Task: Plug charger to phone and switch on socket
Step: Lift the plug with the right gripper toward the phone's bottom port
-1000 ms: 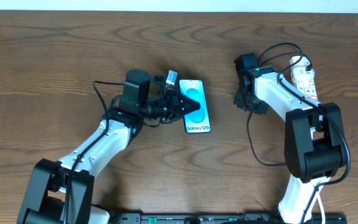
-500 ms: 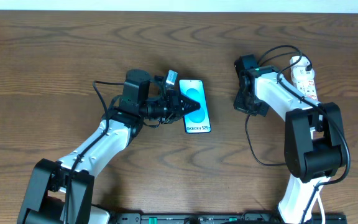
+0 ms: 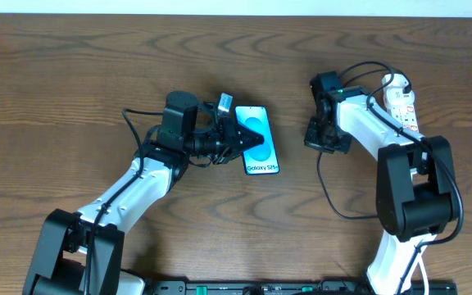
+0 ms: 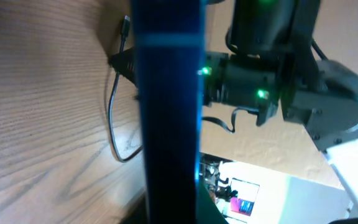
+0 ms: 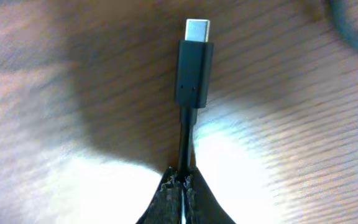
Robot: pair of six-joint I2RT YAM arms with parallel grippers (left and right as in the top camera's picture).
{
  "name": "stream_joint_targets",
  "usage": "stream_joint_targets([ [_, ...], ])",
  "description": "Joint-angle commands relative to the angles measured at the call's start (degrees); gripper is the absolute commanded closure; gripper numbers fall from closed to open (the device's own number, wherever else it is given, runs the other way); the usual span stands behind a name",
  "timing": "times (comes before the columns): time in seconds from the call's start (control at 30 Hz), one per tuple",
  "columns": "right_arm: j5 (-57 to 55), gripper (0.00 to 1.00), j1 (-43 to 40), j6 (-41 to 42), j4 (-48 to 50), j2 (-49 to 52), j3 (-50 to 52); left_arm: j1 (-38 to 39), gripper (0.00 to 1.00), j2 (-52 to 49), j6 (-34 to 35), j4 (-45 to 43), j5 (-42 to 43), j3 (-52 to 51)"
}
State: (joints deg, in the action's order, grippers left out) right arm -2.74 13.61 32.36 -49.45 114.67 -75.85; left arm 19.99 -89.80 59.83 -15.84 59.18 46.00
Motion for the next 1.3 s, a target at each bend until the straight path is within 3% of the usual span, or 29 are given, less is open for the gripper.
stream_joint_targets([
  [0.0, 4.72, 0.99, -0.13, -5.46, 0.46, -7.67, 0.52, -0.26, 0.92, 0.33, 3.69, -0.55, 0.15, 1.33],
  [0.27, 15.52, 0.99, -0.13, -13.94, 0.33, -22.62, 0.52, -3.98, 0.93, -0.02, 8.04, -2.29, 1.84, 1.36],
  [0.4, 22.03, 0.99, -0.13, -18.34, -2.43, -29.11, 0.52, -5.07, 0.93, -1.01, 8.63, -8.13, 5.68, 1.36],
  [0.77, 33.81, 0.99, -0.02, -33.14, -16.41, -45.29, 1.38, -5.14, 0.93, -11.39, 18.16, -27.21, 10.6, 1.75],
  [1.0, 38.49, 0.99, 1.77, -33.66, -15.21, -49.83, 11.34, -5.25, 0.93, -14.88, 27.3, -43.3, 10.01, 1.9],
  [1.13, 43.01, 0.99, 5.53, -33.24, -10.16, -49.94, 16.98, -5.25, 0.93, -14.88, 29.53, -43.87, 8.31, 1.92],
  [1.27, 40.41, 0.99, 12.02, -29.42, -2.84, -49.9, 21.22, -5.18, 0.93, -14.88, 30.29, -43.87, 8.35, 1.92],
])
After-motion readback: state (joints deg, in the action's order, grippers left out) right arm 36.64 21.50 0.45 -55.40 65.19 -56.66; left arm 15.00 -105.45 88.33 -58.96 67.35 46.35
